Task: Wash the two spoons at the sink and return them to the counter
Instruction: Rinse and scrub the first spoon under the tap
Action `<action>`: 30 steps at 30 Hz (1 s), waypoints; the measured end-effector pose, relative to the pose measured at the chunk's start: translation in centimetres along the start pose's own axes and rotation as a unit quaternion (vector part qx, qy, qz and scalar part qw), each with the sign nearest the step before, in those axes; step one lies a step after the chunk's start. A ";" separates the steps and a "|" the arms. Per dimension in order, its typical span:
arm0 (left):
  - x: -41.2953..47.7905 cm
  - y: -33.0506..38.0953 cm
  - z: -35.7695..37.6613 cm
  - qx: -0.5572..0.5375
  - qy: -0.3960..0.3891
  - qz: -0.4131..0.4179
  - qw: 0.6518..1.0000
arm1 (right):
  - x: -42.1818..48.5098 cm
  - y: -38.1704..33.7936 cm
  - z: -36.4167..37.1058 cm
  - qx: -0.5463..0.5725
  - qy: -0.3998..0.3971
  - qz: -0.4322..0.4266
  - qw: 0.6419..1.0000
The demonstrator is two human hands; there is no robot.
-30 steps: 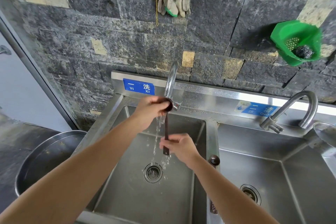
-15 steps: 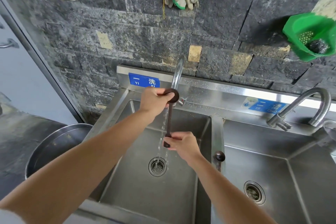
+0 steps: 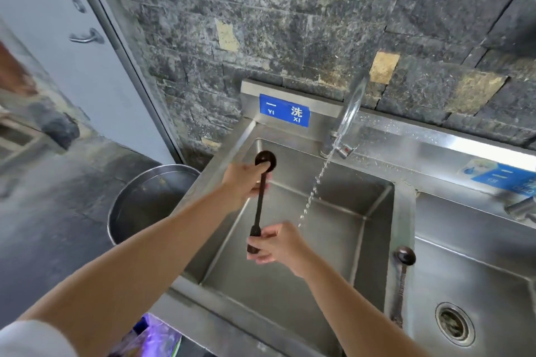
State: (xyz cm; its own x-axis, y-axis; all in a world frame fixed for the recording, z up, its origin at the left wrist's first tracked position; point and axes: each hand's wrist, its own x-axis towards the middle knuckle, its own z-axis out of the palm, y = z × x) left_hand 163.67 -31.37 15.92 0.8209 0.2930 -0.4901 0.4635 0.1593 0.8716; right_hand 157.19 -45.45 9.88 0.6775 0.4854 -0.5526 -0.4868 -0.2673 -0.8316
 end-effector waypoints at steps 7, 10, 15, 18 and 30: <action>1.8 -4.2 -11.4 0.070 -0.008 -0.066 0.995 | 5.0 -1.1 8.3 0.038 -0.066 0.066 0.995; 3.7 -4.9 -15.2 0.125 -0.018 -0.106 0.986 | 7.3 -1.8 10.9 0.026 -0.059 0.095 0.993; 7.3 -5.0 -18.7 0.207 -0.038 -0.127 0.969 | 11.0 -2.9 13.6 0.058 -0.042 0.131 0.989; 9.7 -4.9 -19.7 0.238 -0.062 -0.119 0.962 | 12.9 -3.4 14.6 0.069 -0.027 0.141 0.987; 15.9 -5.8 -21.4 0.278 -0.093 -0.124 0.948 | 18.9 -2.6 16.3 0.098 0.041 0.188 0.976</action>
State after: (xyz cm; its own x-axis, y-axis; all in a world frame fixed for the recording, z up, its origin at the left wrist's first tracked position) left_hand 166.86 -7.51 3.18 0.6850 0.1325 -0.7164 0.7112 -0.3353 0.6179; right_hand 162.22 -22.02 2.50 0.4687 0.3145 -0.8254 -0.8002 -0.2445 -0.5476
